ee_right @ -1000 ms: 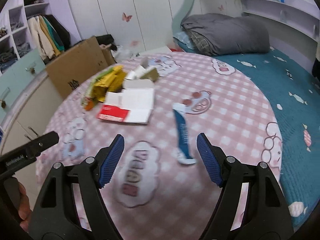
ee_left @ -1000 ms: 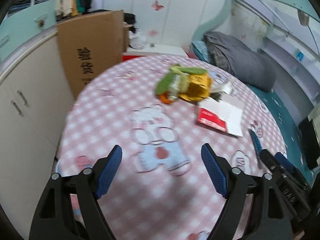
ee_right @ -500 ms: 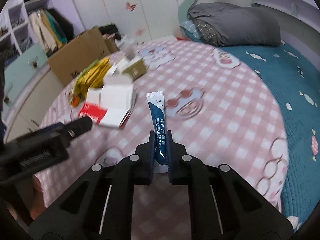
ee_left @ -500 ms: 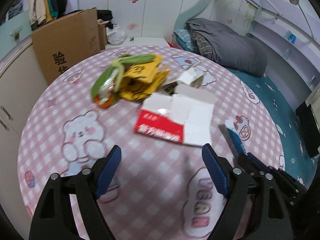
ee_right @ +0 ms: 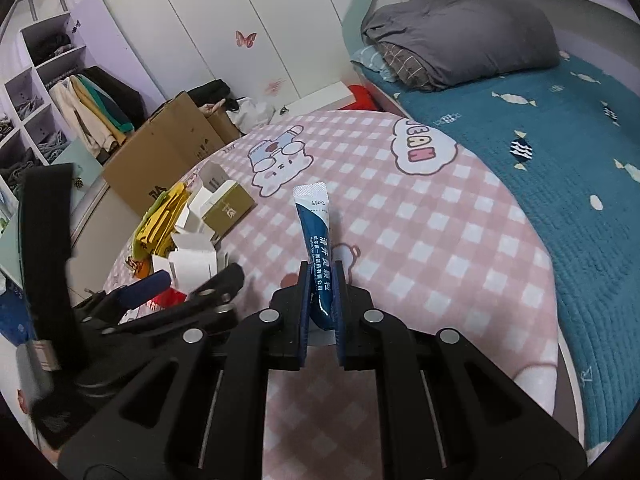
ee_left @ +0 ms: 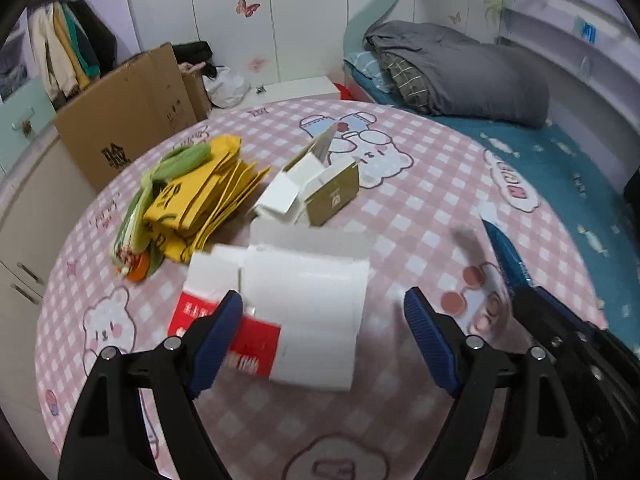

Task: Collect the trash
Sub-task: 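Grasp the red-and-white box with the left gripper while the right gripper holds the tube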

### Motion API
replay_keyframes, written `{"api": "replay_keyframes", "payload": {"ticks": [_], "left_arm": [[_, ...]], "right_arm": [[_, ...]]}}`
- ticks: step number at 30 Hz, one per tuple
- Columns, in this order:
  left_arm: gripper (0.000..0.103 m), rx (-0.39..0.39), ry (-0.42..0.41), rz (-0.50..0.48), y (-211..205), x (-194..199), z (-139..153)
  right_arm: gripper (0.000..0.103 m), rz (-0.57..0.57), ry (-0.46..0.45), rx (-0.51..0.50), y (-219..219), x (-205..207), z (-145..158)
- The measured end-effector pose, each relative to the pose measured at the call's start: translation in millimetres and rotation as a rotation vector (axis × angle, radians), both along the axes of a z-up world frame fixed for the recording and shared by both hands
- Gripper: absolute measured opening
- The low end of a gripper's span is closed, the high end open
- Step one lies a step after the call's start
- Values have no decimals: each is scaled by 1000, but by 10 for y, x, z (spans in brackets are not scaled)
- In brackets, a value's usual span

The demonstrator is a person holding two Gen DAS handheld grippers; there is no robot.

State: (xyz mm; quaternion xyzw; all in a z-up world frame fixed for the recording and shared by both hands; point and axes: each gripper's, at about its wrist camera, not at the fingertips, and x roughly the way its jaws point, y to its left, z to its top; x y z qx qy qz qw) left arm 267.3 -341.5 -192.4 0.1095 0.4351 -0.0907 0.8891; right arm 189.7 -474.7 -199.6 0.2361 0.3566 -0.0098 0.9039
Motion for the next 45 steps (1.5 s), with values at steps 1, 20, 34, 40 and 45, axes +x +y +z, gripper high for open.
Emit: {"api": "replay_keyframes", "payload": {"ticks": [1, 20, 34, 40, 45], "left_arm": [[81, 25, -3, 11, -31, 27, -27], [65, 18, -75, 216, 1043, -225, 111], [42, -204, -2, 262, 2065, -737, 33], [41, -255, 6, 252, 2264, -809, 67], [47, -282, 4, 275, 2441, -851, 103]], "right_arm": [[10, 5, 1, -1, -8, 27, 2], [11, 205, -4, 21, 658, 53, 26], [11, 372, -9, -2, 1676, -151, 97], [11, 420, -1, -21, 1945, -180, 115], [11, 421, -9, -28, 2062, -219, 115]]}}
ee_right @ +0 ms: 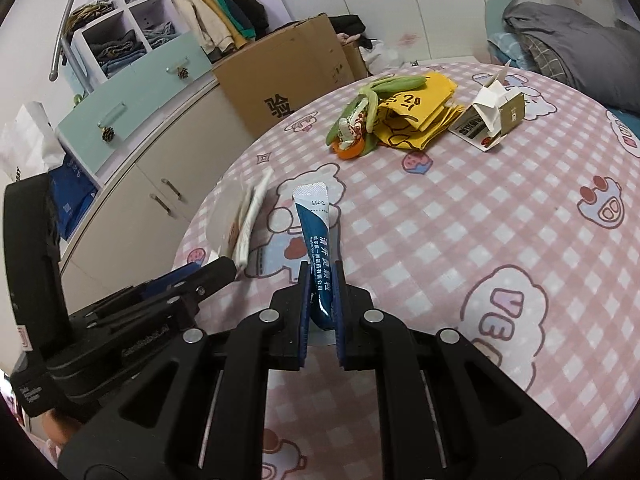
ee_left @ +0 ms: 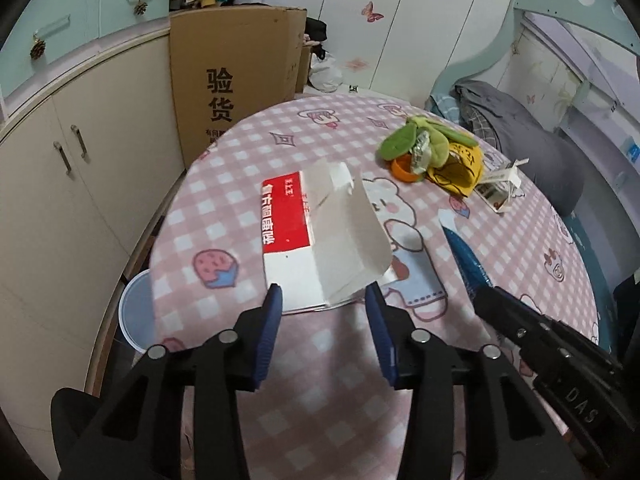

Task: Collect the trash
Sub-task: 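Grasp the red-and-white box with the left gripper while the right gripper holds the tube, then carry both items over the bin and open the right gripper to drop the tube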

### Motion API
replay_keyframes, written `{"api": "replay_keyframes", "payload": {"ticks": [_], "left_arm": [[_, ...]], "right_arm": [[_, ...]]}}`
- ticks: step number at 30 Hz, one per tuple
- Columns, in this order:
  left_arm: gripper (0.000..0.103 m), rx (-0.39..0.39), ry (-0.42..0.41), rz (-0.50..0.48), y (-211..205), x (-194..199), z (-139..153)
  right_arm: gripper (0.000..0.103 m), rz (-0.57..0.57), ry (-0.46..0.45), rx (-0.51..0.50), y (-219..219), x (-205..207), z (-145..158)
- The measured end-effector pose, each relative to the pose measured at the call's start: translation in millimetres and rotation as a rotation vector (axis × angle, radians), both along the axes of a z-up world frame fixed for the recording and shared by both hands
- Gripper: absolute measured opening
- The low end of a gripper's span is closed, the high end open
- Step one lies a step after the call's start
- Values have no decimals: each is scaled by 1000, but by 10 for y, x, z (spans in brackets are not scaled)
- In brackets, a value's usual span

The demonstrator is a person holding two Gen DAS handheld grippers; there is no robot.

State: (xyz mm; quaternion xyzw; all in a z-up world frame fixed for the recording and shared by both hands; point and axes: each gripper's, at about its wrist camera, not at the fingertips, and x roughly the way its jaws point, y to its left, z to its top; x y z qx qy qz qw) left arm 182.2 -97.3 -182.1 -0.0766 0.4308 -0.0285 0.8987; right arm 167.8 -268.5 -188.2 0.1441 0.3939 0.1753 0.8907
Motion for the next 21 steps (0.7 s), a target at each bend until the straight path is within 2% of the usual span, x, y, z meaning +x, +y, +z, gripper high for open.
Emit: {"api": "replay_keyframes", "payload": {"ticks": [2, 5, 9, 13, 15, 17, 21], "left_arm": [[60, 5, -22, -10, -12, -48, 32], [64, 21, -38, -53, -96, -104, 58], [66, 112, -55, -58, -226, -33, 16], [66, 206, -15, -35, -283, 188, -105], [59, 255, -23, -26, -294, 239, -125], [33, 232, -45, -37, -252, 208, -70], [17, 174, -97, -54, -109, 101, 80]], "right_arm": [[11, -13, -4, -5, -6, -14, 6], [11, -34, -3, -2, -67, -19, -5], [11, -46, 6, -2, -102, -3, -34], [11, -40, 11, 1, -64, 23, -56], [10, -34, 14, 3, -24, 42, -63], [10, -27, 10, 2, 30, 43, -51], [10, -7, -5, 0, 169, 61, 24]]}}
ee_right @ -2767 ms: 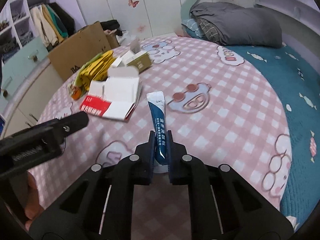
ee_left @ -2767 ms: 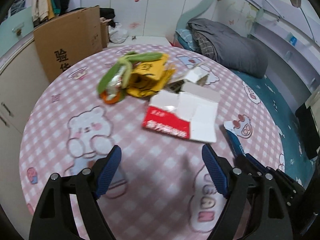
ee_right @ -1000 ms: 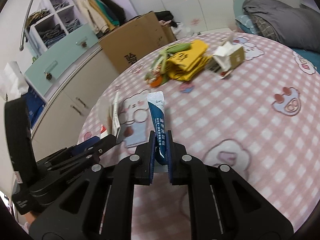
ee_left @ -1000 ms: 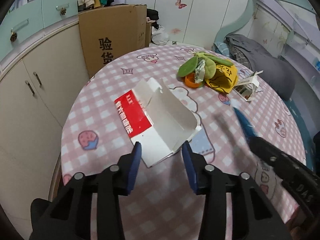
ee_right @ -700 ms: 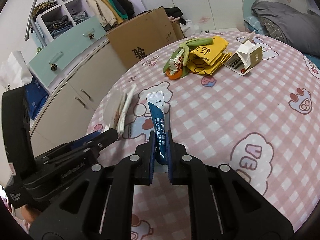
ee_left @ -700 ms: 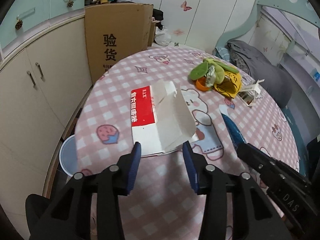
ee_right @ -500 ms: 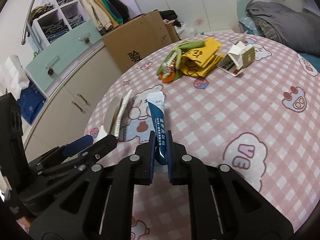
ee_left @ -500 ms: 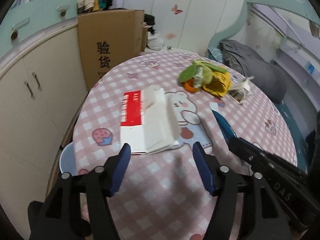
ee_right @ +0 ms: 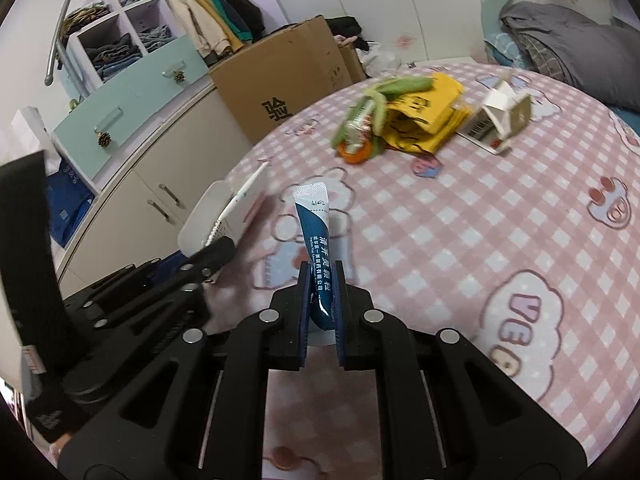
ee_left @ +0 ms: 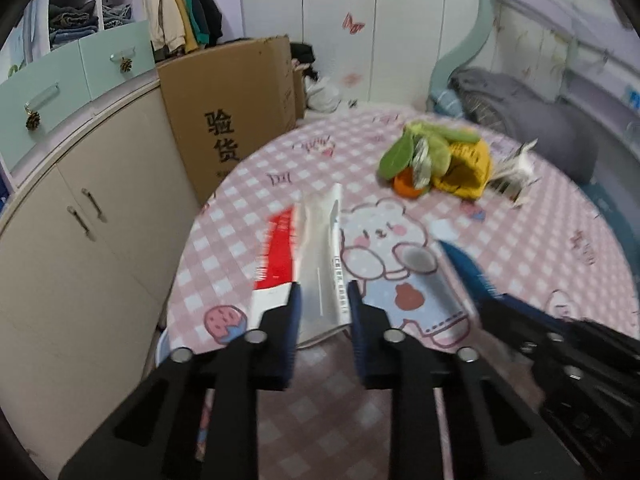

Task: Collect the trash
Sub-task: 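Carry both items over the bin and open the right gripper to drop the tube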

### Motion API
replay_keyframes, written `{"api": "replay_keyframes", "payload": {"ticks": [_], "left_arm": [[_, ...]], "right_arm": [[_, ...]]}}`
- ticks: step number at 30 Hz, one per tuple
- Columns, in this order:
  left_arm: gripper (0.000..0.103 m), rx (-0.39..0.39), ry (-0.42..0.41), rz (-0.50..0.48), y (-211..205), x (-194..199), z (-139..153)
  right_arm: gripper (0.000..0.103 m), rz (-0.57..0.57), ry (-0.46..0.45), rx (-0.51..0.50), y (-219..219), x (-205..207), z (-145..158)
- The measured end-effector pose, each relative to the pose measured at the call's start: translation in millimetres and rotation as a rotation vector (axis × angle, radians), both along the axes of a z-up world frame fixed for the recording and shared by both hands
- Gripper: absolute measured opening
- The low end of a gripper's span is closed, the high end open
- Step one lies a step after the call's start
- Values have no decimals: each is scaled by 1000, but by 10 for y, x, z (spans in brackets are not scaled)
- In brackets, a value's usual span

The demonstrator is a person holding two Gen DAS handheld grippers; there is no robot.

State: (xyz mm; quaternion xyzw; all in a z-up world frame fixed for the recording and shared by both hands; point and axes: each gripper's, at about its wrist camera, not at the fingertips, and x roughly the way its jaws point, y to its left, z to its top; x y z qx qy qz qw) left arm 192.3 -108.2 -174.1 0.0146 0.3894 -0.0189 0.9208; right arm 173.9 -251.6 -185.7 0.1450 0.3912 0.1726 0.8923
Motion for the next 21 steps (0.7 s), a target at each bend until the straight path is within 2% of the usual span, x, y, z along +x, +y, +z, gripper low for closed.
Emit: {"api": "replay_keyframes", "payload": {"ticks": [3, 8, 16, 21], "left_arm": [[9, -82, -30, -18, 208, -85, 137], [7, -211, -12, -20, 584, -136, 205], [7, -272, -44, 96, 1374, -250, 244], [7, -256, -38, 229, 1976, -234, 150]], "right_arm": [[11, 25, -12, -5, 167, 20, 69], [11, 84, -32, -23, 571, 58, 197], [11, 208, -33, -42, 1395, 179, 257], [11, 305, -21, -45, 2116, 317, 199]]}}
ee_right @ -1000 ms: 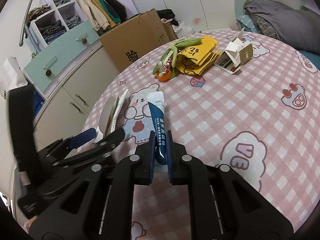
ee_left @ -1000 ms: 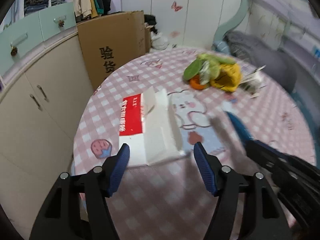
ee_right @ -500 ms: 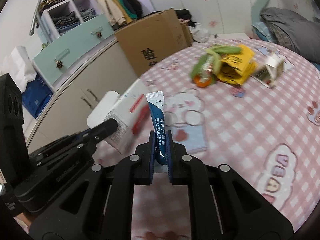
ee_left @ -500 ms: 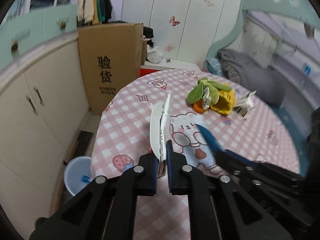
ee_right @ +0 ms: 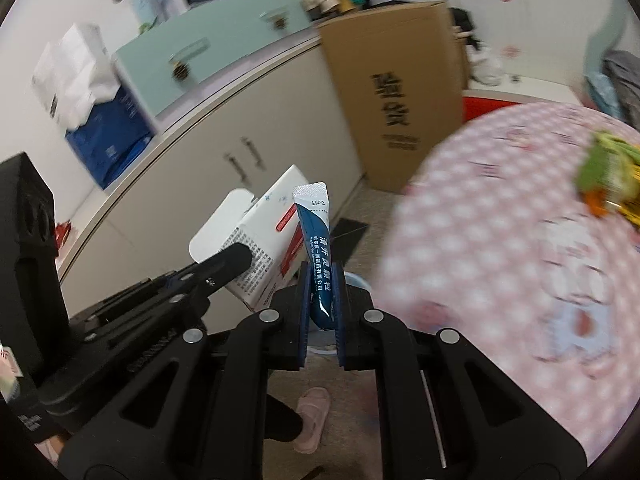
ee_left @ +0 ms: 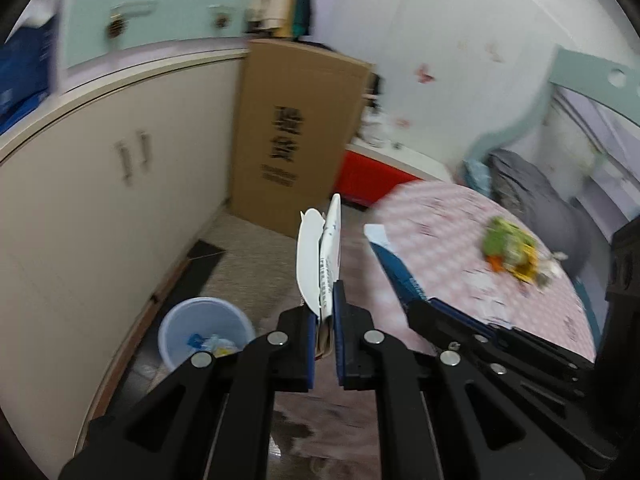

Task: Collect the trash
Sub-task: 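Carry both items over the bin and open the right gripper to drop the tube, then lower the red-and-white box into the bin and open the left gripper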

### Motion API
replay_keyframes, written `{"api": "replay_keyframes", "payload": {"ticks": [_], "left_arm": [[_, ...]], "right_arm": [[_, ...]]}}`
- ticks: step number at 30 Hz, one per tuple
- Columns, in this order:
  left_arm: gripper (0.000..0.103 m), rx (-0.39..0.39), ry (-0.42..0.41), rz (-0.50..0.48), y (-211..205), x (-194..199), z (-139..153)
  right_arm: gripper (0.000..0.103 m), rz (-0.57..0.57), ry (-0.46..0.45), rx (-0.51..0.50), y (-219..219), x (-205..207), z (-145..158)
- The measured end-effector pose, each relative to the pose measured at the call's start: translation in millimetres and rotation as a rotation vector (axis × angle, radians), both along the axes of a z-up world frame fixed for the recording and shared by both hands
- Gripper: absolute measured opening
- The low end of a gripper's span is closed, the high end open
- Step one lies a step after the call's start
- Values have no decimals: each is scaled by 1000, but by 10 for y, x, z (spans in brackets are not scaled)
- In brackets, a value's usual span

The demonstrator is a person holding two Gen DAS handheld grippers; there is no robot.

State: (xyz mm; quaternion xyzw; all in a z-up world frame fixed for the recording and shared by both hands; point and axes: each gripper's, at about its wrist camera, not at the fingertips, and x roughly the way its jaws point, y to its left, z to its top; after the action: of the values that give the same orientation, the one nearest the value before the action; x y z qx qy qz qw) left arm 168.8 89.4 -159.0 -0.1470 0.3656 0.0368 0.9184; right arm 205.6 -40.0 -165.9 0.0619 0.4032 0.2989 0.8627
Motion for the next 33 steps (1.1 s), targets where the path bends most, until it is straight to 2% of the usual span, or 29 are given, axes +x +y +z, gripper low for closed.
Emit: {"api": "replay_keyframes", "payload": {"ticks": [7, 9, 10, 11, 12, 19, 33], "left_arm": [[7, 14, 82, 234, 998, 21, -297], [7, 42, 105, 291, 1237, 26, -396], [7, 51, 115, 305, 1309, 32, -431], [7, 53, 124, 317, 1392, 38, -467], [8, 51, 134, 325, 1465, 47, -497], [8, 48, 185, 333, 1645, 103, -698], [8, 68, 178, 300, 1429, 207, -643]], "right_arm": [[11, 92, 13, -10, 880, 209, -216], [16, 93, -8, -21, 1086, 299, -302], [24, 96, -11, -31, 1166, 337, -352], [55, 88, -7, -45, 1259, 396, -437], [70, 75, -8, -57, 1296, 417, -483], [70, 56, 27, -78, 1385, 438, -651], [71, -23, -106, -81, 1036, 255, -347]]}}
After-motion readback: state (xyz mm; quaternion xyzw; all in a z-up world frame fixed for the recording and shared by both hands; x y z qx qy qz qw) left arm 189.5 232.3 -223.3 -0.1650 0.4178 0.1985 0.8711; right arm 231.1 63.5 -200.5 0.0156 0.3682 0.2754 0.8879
